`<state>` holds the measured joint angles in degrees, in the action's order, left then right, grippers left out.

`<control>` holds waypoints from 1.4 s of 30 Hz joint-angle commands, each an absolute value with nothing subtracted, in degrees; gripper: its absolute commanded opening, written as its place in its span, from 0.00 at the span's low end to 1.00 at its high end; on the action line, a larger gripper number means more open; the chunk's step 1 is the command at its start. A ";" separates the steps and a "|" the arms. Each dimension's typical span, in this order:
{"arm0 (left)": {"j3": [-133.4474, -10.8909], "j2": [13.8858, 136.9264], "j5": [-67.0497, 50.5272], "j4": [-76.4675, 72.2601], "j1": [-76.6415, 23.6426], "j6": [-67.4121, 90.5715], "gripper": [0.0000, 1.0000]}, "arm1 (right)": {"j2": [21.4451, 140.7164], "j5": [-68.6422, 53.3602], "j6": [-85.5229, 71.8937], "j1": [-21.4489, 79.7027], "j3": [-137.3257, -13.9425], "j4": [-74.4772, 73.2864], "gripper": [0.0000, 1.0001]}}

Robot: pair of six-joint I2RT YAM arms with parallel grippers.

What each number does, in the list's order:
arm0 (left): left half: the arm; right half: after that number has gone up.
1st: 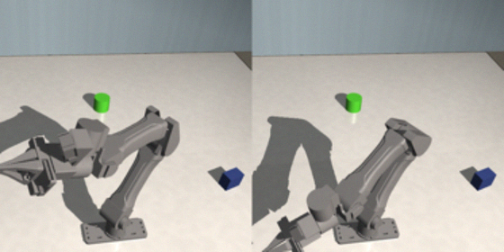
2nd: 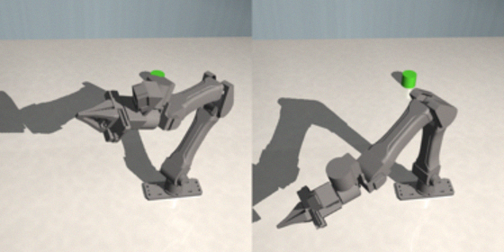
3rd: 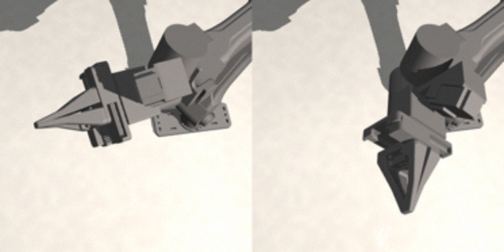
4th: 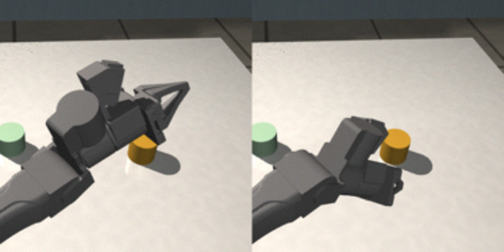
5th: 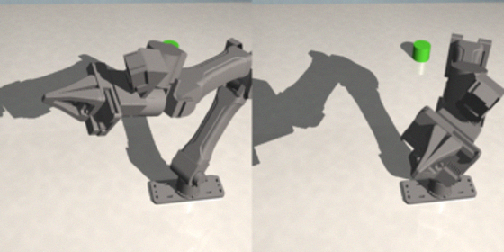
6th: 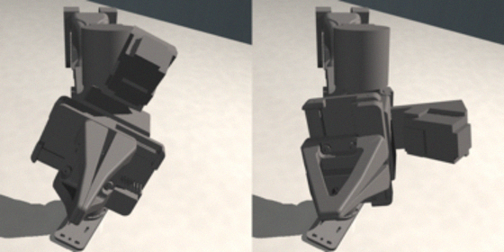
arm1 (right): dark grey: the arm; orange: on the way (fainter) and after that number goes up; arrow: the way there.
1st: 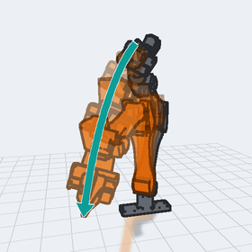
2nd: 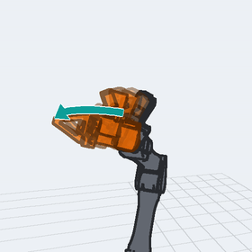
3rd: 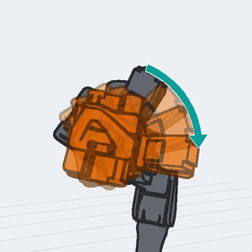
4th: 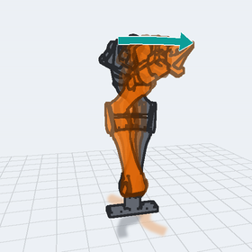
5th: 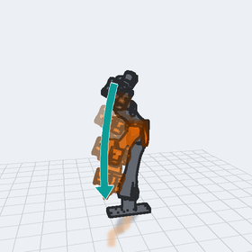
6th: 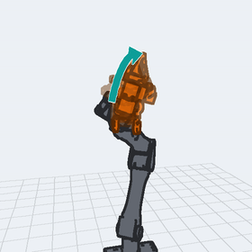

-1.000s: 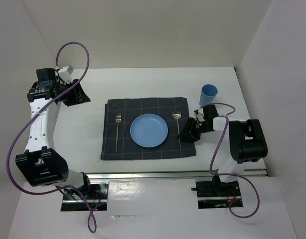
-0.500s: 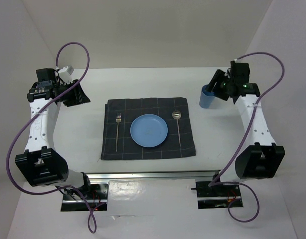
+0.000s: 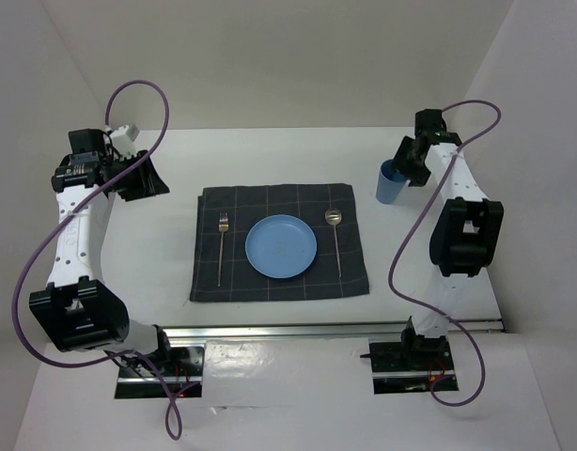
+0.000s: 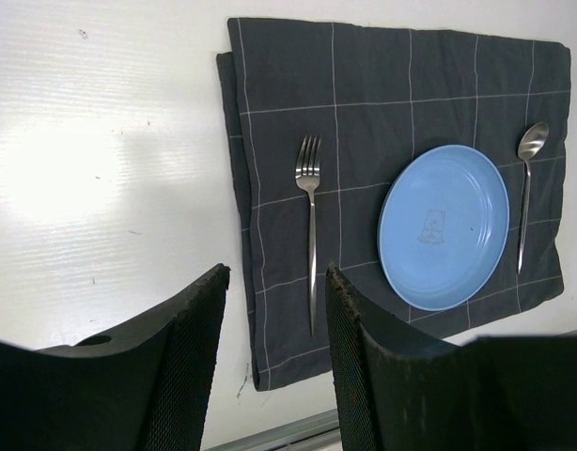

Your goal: Set the dinner table for one person

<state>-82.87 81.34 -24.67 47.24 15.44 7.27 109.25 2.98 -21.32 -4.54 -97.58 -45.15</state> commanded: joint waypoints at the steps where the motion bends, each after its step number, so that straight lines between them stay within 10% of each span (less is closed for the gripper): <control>1: -83.85 80.41 -24.52 47.02 15.64 5.98 0.54 | 109.42 6.41 -20.21 -5.10 -101.25 -45.10 0.64; 5: -84.37 80.42 -24.52 47.02 15.64 5.45 0.54 | 111.26 7.03 -20.21 -5.10 -100.02 -43.78 0.56; 10: -84.90 81.56 -24.52 47.02 15.64 5.45 0.54 | 112.41 7.81 -19.69 -5.10 -99.49 -43.59 0.00; 42: -82.71 79.89 -25.05 46.49 15.64 5.45 0.54 | 122.70 2.99 -13.80 17.67 -119.09 -53.17 0.00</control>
<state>-82.87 81.38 -24.23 47.53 15.44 6.17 122.50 2.63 -13.65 16.78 -116.09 -51.20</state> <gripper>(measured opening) 0.535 0.032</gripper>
